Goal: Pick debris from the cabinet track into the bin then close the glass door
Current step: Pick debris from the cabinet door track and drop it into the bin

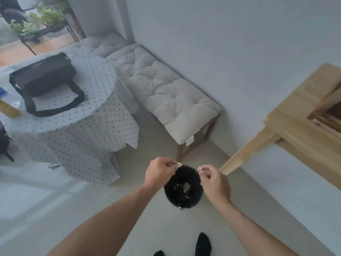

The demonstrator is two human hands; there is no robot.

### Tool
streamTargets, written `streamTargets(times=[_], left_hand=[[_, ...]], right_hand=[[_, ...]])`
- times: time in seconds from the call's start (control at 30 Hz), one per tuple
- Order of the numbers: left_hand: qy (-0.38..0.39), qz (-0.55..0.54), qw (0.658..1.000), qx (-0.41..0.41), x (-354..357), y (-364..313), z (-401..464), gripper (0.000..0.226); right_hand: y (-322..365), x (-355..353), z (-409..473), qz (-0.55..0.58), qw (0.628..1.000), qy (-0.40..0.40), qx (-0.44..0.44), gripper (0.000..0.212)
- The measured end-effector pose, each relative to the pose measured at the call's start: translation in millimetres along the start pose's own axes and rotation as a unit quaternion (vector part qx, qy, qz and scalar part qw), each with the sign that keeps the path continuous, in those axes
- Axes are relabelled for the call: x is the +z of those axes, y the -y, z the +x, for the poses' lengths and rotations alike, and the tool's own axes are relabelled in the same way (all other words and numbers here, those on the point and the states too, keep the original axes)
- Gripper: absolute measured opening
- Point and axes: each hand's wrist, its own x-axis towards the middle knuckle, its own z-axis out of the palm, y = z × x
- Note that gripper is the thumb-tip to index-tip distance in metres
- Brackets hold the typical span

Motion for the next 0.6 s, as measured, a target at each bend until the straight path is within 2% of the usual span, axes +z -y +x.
streamTargets(times=[0.2,0.33,0.6], left_hand=[[0.019,0.057,0.996,-0.067,50.5,72.8,36.9,0.013],[0.027,0.07,0.993,-0.088,85.8,109.7,65.0,0.012],[0.042,0.071,0.992,-0.099,140.3,142.0,102.7,0.016]], right_hand=[[-57.0,74.1,40.1,-0.046,0.997,0.059,0.013,0.016],[-92.2,115.6,71.1,-0.062,0.996,0.068,0.013,0.014],[-139.7,167.0,117.6,-0.08,0.994,0.071,-0.009,0.015]])
